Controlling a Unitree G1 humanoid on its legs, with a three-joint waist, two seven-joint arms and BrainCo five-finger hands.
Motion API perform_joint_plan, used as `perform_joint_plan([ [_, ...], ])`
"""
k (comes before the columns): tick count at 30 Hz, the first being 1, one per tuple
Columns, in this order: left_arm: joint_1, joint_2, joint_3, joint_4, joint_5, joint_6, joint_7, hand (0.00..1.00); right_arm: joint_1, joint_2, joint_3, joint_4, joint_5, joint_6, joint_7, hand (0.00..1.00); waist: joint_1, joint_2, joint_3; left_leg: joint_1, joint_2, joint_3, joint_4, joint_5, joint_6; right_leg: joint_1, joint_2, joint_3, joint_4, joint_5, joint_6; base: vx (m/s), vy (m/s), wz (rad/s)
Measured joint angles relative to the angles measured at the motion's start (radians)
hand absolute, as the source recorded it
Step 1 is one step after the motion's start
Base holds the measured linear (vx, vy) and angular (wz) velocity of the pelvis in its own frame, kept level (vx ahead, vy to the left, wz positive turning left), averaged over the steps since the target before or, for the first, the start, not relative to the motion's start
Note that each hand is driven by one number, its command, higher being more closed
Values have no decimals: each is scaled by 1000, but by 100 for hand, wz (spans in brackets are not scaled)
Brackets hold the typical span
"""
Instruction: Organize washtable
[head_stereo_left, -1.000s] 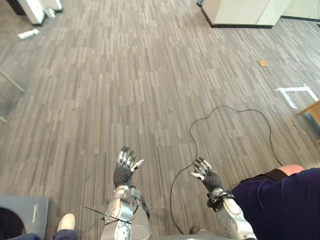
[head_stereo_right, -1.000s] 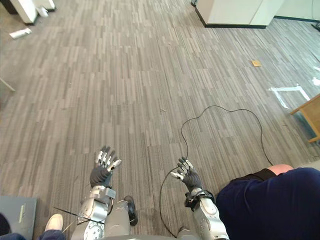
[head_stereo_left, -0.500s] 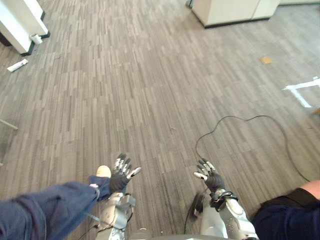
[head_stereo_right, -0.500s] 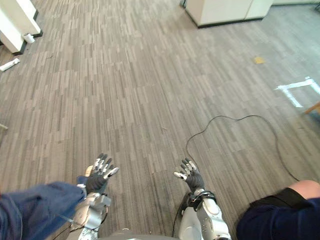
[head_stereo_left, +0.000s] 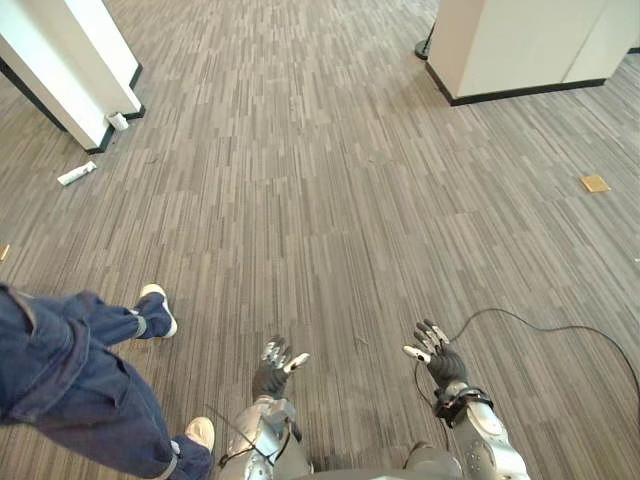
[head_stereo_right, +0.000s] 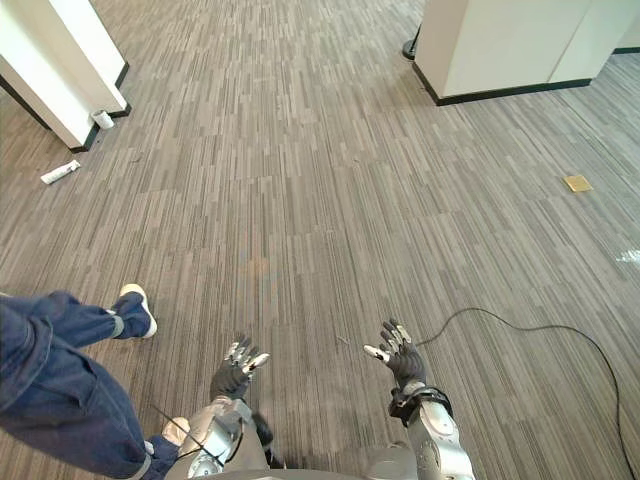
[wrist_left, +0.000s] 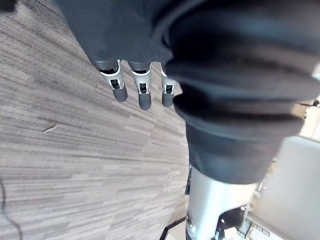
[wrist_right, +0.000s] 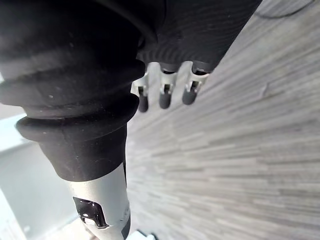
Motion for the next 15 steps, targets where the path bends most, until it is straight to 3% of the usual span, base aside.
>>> perform_joint_plan([
  [1, -5, 18, 37, -11, -17, 1, 27, 0, -10, 34, 27, 33, -1, 3, -2, 0, -13, -69, -22, -12, -21, 34, 43, -41, 7, 17, -6, 17, -52, 40, 28, 612, 261, -18],
  [2, -3, 15, 51, -40, -23, -3, 38, 0, -16, 38, 41, 34, -1, 3, 0, 0, -9, -68, -22, -30, -4, 25, 90, -79, 34, 17, 21, 23, -53, 92, 45, 625, 193, -18],
  [3, 0, 9, 65, -66, -29, -7, 51, 0, -27, 50, 53, 37, 0, 4, 2, 0, 9, -72, -22, -34, 28, 43, 166, -133, 36, 14, 16, -9, -41, 136, 58, 604, 261, -83],
  [4, 7, 2, 108, -74, -28, -6, 58, 0, -51, 87, 56, 68, 2, 4, 0, 0, 47, -72, -12, -37, 111, 48, 377, -148, 60, 17, -10, 29, 28, 196, 1, 568, 337, -107],
  [5, 21, -3, 115, -79, -28, -7, 63, 0, -52, 97, 55, 72, 2, 4, 0, 0, 62, -76, -11, -49, 114, 36, 441, -157, 57, 13, -32, 44, 76, 206, 1, 595, 494, -94],
  [6, 45, -8, 109, -80, -26, -8, 69, 0, -25, 107, 56, 60, 3, 1, 1, 0, 66, -89, -43, 1, 39, 23, 299, -194, -8, -30, -84, 72, 228, 165, 35, 335, 388, -36],
  [7, 62, -11, 91, -94, -23, -12, 69, 0, -20, 115, 70, 61, 3, -1, 2, 0, 55, -110, -53, 54, -13, 15, 243, -306, 2, -96, -125, 88, 461, 139, 11, 444, 393, 36],
  [8, 57, 16, 77, -92, -7, -14, 73, 0, -17, 124, 77, 61, 4, 3, 0, 0, 29, -154, -73, 71, -82, 18, 229, -330, 32, -183, -158, 107, 678, 180, -30, 502, 266, 75],
  [9, 50, 28, 69, -93, 6, -13, 73, 0, -24, 124, 74, 63, 4, 3, 0, 0, 17, -157, -75, 93, -123, 9, 207, -344, 40, -228, -178, 136, 763, 284, -55, 630, 206, 87],
  [10, 48, 21, 52, -114, 23, -15, 80, 0, -49, 125, 71, 73, 4, 5, -2, 0, 10, -142, -65, 146, -156, 3, 155, -360, 34, -296, -174, 194, 882, 319, -35, 628, 134, 43],
  [11, 43, 25, 44, -127, 31, -16, 90, 0, -56, 125, 72, 72, 3, 5, -1, 0, 8, -128, -49, 207, -169, 0, 105, -365, 27, -348, -171, 195, 994, 225, -70, 515, 97, 19],
  [12, 40, 29, 32, -128, 31, -17, 91, 0, -67, 119, 72, 64, 2, 4, 0, 0, 5, -104, -35, 285, -186, -9, 40, -364, 23, -382, -164, 157, 1064, 137, -127, 527, 94, 11],
  [13, 42, 29, 19, -135, 31, -22, 90, 0, -62, 103, 77, 55, -5, 2, 3, 0, -9, -62, -20, 387, -202, -14, -57, -350, -1, -425, -154, 89, 1080, 58, -152, 457, 86, 16],
  [15, 33, 32, -12, -153, 31, -31, 86, 0, -60, 72, 77, 48, -24, 2, 18, 0, -36, -26, -19, 497, -216, -18, -175, -326, -32, -542, -138, 6, 995, -35, -174, 599, 88, 41],
])
